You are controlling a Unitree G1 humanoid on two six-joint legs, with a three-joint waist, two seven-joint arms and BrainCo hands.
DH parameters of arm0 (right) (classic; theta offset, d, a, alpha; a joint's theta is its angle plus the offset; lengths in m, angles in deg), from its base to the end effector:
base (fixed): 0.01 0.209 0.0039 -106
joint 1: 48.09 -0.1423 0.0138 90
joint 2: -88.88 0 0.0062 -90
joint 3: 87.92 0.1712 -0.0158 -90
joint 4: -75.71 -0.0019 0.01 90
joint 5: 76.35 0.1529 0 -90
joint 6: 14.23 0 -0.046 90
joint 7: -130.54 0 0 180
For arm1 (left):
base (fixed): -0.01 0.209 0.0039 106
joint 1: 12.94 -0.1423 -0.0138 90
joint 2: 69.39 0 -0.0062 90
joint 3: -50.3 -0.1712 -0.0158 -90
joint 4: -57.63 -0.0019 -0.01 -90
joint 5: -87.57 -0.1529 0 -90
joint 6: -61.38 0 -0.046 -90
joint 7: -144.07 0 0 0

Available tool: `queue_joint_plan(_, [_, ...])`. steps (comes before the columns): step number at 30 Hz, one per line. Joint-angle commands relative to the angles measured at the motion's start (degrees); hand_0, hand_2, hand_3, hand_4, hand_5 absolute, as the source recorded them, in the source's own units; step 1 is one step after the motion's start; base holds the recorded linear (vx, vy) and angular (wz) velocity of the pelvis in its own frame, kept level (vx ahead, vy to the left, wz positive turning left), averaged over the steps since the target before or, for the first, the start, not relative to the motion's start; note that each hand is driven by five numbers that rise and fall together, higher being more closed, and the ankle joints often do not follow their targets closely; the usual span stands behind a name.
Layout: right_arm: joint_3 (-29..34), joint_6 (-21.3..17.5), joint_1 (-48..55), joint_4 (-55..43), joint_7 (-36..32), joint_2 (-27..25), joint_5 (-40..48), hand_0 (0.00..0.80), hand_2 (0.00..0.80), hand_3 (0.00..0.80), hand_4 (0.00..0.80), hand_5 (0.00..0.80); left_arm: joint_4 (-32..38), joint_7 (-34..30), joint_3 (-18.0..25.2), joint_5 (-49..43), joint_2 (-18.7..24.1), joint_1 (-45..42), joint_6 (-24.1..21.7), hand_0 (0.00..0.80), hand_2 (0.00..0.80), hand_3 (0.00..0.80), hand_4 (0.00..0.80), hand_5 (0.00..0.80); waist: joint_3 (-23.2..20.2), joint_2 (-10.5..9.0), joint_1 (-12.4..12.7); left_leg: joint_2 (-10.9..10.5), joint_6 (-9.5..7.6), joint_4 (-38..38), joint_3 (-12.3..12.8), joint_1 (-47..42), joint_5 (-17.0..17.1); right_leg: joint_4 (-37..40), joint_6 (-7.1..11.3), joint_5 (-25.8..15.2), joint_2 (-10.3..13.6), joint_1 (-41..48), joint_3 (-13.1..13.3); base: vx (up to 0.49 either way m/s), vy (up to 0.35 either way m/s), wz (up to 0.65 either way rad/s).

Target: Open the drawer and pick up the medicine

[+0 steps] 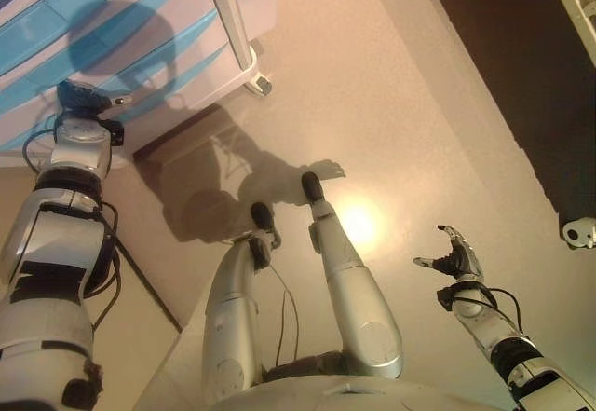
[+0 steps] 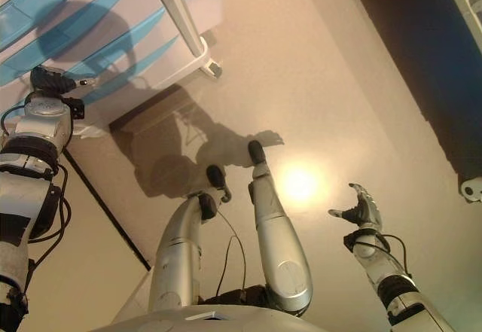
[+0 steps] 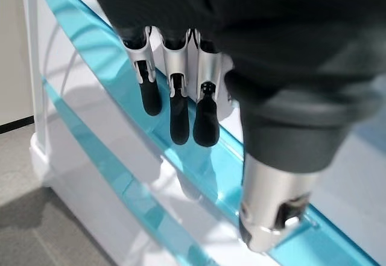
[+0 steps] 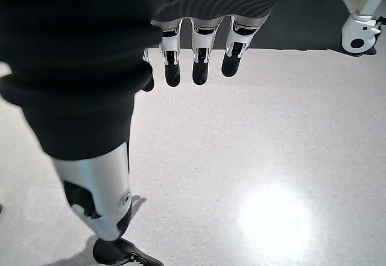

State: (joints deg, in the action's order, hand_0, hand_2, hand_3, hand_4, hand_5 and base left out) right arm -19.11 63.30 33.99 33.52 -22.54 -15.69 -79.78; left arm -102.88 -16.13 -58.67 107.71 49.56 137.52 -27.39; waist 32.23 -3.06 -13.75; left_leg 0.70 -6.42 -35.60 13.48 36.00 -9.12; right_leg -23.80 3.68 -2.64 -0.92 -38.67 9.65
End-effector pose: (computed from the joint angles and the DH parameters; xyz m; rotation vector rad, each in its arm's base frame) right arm 0.1875 -0.2562 -0.0408 -0.8085 0.3772 -0.2295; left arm 0.3322 0.3217 0.1896 0.4573 0.0872 0.7275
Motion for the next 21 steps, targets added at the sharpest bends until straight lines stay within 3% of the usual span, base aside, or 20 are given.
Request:
queue_joint_plan(1, [-1.7, -0.4, 0.8, 0.5, -0.1, -0.1, -1.3, 0.0, 0.0, 0.0, 0.0, 0.0, 4.7, -6.6, 2.4, 4.5, 8.6, 3.2, -4.9, 0.0, 0.0, 0.0, 0.0, 0.0, -2.4, 0.23, 0.4, -4.7, 0.15, 7.4, -1.6, -8.1, -4.1, 0.2, -0.65, 3.0, -1.8, 4.0, -2.3, -0.028, -0.069, 0.01])
queue_joint_plan(3, [-1.2, 0.1, 0.6, 0.1, -0.5, 0.4, -2.1, 0.0, 0.0, 0.0, 0.0, 0.0, 8.1, -15.2, 3.0, 9.0, 6.6, -0.7, -4.7, 0.0, 0.0, 0.0, 0.0, 0.0, -2.4, 1.02, 1.2, -4.9, 0.22, 9.4, -2.2, -9.9, -3.4, 0.6, -0.45, 3.1, -1.6, 5.4, -2.4, -0.024, -0.073, 0.07])
queue_joint_plan(8, [1.0, -0.4, -0.2, 0.2, -4.7, 1.4, -0.9, 0.0, 0.0, 0.0, 0.0, 0.0, 19.0, -29.5, 5.9, 20.3, 0.6, -15.2, -5.8, 0.0, 0.0, 0.0, 0.0, 0.0, -2.4, 3.12, 3.5, -5.7, 0.99, 15.8, -4.1, -16.8, -0.6, 4.0, -0.5, 3.1, -0.4, 12.0, -4.1, 0.013, -0.091, 0.15])
queue_joint_plan(15, [4.0, -2.5, 1.6, 4.3, -18.0, 4.6, 7.1, 0.0, 0.0, 0.0, 0.0, 0.0, 25.8, -37.9, 9.8, 23.6, -8.6, -32.0, -8.0, 0.0, 0.0, 0.0, 0.0, 0.0, -6.3, 3.65, 7.3, -6.2, 3.06, 24.4, -7.3, -25.3, 3.1, 10.6, -0.92, 3.5, 1.0, 22.6, -7.7, 0.052, -0.149, 0.24])
queue_joint_plan(21, [7.6, -1.9, 4.9, 11.1, -27.6, 7.3, 12.6, 0.0, 0.0, 0.0, 0.0, 0.0, 22.9, -40.6, 11.2, 18.5, -17.0, -45.6, -8.4, 0.0, 0.0, 0.0, 0.0, 0.0, -14.0, 4.3, 10.1, -5.2, 5.13, 30.8, -11.0, -32.1, 5.9, 16.7, -2.01, 4.4, 0.5, 32.5, -11.6, 0.119, -0.169, 0.34])
